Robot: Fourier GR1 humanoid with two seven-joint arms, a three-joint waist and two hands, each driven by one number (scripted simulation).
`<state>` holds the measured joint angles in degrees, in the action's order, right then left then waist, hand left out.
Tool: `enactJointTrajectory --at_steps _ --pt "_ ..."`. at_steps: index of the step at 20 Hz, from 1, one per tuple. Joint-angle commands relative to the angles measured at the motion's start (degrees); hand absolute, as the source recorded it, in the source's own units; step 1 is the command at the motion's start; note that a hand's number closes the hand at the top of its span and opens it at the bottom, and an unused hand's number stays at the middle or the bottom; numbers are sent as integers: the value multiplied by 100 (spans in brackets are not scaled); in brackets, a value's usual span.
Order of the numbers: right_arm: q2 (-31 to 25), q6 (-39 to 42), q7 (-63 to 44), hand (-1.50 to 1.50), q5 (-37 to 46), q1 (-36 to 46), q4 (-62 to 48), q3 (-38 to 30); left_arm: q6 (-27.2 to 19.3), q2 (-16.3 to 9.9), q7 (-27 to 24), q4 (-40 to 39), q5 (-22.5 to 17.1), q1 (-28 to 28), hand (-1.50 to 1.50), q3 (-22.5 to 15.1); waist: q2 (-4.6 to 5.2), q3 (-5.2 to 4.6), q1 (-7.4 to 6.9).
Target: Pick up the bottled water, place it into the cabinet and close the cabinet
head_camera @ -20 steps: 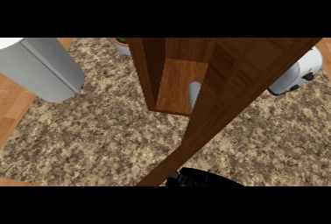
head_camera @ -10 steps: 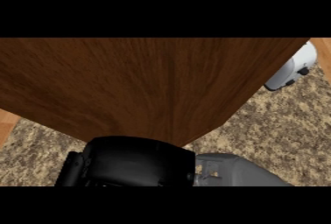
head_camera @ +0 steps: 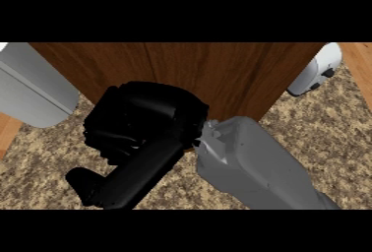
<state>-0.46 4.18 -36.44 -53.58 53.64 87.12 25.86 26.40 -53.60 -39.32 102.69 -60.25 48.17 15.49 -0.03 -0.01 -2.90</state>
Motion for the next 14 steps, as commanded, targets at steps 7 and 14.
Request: enactJointTrajectory --at_steps 7,14 --pt "-520 1076 443 150 12 -301 -1396 -982 393 581 208 214 204 237 -150 416 17 5 156" --pt "-208 1369 1635 150 1137 41 -2204 -1025 581 967 429 117 398 34 -150 451 21 0 148"
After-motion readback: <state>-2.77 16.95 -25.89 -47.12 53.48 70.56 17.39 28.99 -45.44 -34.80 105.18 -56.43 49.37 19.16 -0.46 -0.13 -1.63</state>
